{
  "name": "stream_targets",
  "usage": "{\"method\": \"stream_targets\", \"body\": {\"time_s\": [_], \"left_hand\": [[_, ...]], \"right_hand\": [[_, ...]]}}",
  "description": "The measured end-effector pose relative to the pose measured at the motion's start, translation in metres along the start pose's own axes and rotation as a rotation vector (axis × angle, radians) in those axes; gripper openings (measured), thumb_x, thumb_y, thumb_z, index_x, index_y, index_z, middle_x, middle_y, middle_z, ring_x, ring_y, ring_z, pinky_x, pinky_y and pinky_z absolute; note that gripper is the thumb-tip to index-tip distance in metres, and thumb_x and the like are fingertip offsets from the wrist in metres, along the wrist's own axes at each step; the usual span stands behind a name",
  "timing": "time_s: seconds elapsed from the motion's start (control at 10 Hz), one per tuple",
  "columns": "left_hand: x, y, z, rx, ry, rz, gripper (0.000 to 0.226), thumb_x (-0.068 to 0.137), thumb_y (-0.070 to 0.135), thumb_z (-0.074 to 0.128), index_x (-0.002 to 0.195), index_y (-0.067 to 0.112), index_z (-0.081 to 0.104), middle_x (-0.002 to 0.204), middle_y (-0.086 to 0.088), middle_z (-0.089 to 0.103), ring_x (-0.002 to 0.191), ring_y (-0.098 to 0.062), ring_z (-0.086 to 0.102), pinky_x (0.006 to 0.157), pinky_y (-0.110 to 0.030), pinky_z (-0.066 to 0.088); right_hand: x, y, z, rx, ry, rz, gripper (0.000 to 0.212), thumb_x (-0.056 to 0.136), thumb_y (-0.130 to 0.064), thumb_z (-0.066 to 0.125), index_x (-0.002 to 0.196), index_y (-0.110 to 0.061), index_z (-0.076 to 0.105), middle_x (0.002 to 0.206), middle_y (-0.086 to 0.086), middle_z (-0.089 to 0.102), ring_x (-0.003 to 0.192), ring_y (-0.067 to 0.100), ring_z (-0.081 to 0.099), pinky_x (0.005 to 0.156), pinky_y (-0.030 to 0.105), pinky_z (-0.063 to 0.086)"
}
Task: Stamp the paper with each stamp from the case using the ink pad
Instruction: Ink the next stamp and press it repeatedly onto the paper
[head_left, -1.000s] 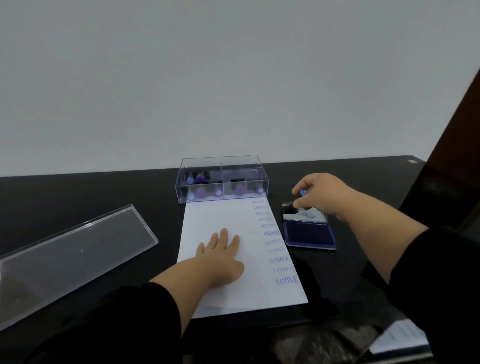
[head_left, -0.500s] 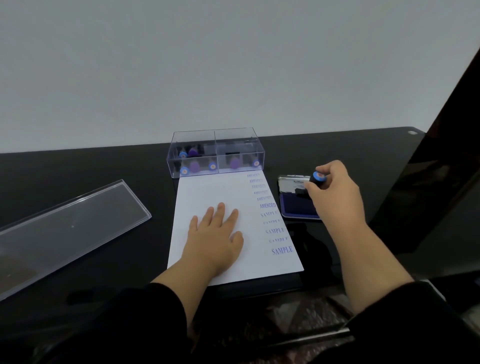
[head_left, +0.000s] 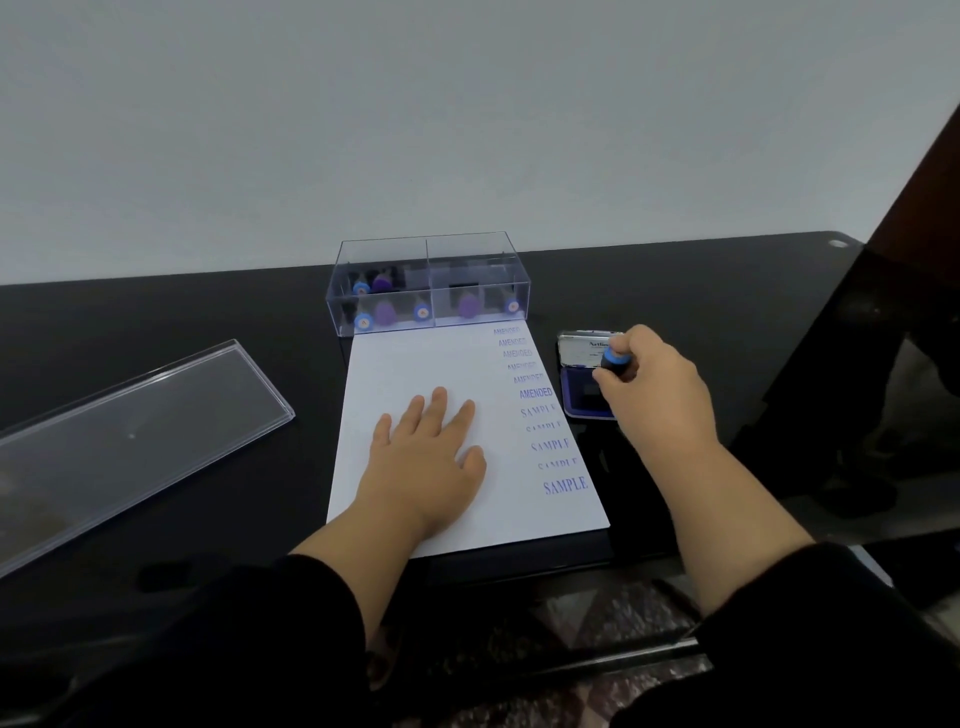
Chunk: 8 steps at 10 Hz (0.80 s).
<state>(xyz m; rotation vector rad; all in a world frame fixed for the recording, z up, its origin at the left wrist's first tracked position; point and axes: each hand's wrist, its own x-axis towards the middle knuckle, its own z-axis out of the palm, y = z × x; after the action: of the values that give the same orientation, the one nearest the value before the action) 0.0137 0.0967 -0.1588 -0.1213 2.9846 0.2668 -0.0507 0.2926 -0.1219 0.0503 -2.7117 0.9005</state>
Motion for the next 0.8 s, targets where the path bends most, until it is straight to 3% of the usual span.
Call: {"method": "stream_targets", "body": {"time_s": [0.2,0.8], "left_hand": [[-0.0008,0.0002,-0.0007,0.003,-0.005,0.009,0.055,0.101,0.041,0.016,0.151,0.034,-0.004,0.158,0.004,-0.016,0.146,-0.016,-0.014,0.117,-0.04,-0.009],[-0.0012,0.0002,-0.0014,-0.004,-0.005,0.008,0.055,0.101,0.041,0.017,0.151,0.033,-0.002,0.159,0.003,-0.014,0.146,-0.017,-0.013,0.117,-0.041,-0.009]], "right_hand": [[-0.0031,-0.0014,0.006,-0.069,-0.008,0.022,0.019,0.093,-0.019,0.054,0.112,-0.021,0.049,0.089,-0.001,0.055,0.074,0.021,0.052,0.058,0.03,0.043],[-0.0079,-0.0059,0.0059,-0.144,-0.036,0.009,0.02,0.095,-0.019,0.049,0.114,-0.02,0.043,0.082,0.004,0.054,0.071,0.024,0.052,0.053,0.03,0.038]]}}
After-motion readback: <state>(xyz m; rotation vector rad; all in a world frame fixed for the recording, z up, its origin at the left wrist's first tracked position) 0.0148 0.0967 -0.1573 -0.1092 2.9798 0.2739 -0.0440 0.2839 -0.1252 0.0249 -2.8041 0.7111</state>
